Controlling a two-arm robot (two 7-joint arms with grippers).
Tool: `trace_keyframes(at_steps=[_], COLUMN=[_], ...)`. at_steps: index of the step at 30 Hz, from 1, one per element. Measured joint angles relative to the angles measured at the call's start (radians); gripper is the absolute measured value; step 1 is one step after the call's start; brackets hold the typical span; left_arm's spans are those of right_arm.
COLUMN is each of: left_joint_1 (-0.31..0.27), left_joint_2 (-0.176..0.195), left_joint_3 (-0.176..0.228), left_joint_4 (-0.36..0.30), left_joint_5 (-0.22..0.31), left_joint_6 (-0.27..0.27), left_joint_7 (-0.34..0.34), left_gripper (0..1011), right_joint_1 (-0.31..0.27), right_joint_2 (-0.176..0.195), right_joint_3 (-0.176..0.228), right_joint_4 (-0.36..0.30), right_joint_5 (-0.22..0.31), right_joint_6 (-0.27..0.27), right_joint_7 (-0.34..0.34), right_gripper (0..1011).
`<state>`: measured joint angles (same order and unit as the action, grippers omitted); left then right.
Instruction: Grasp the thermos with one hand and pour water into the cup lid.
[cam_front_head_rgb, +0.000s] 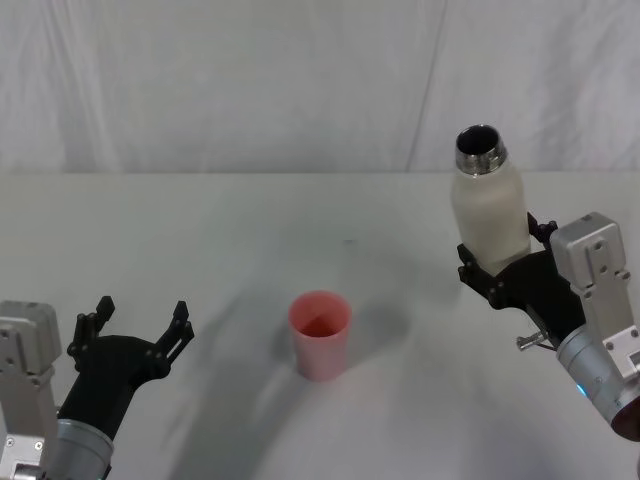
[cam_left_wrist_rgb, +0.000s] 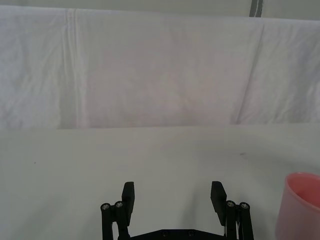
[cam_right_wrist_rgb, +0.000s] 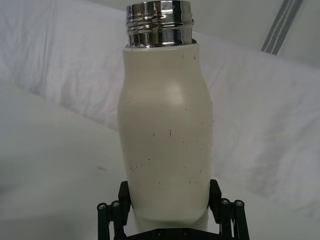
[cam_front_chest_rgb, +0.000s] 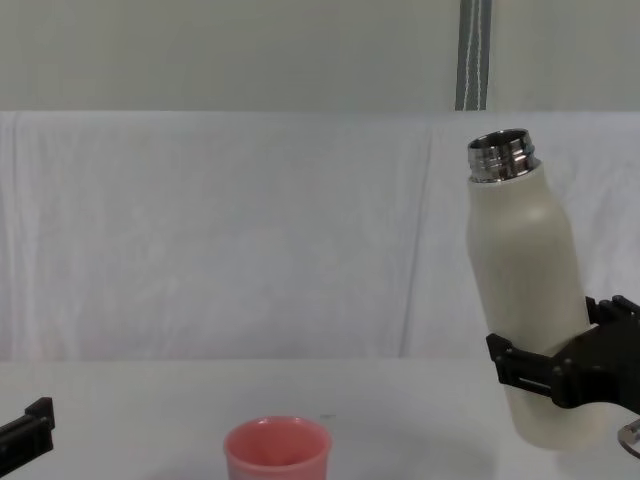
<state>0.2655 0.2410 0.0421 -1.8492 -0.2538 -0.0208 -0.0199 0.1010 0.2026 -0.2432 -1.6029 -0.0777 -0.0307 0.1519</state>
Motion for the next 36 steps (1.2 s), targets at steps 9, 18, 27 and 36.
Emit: trace_keyframes(at_steps=[9,18,27,36], left_joint_1=[0.0,0.0,0.0,0.0], left_joint_2=[0.0,0.0,0.0,0.0], left_joint_3=[0.0,0.0,0.0,0.0], left_joint_4=[0.0,0.0,0.0,0.0], left_joint_5=[0.0,0.0,0.0,0.0], left_joint_6=[0.0,0.0,0.0,0.0], left_joint_7=[0.0,0.0,0.0,0.0], left_gripper=[1001,1001,1001,1001], right_joint_1=[0.002,0.006,0.008,0.018], right_joint_2=[0.03,0.045,0.06,0.074], right_joint_3=[-0.024,-0.037,-0.064,-0.088], right_joint_4=[-0.018,-0.025,-0.035,-0.031], right_joint_5=[-0.088,-0.144,-0.233,-0.315], right_joint_6=[0.008,0.014,0.018,0.011], right_joint_7=[0.006,0.014,0.0,-0.014], right_gripper=[951,951,951,951])
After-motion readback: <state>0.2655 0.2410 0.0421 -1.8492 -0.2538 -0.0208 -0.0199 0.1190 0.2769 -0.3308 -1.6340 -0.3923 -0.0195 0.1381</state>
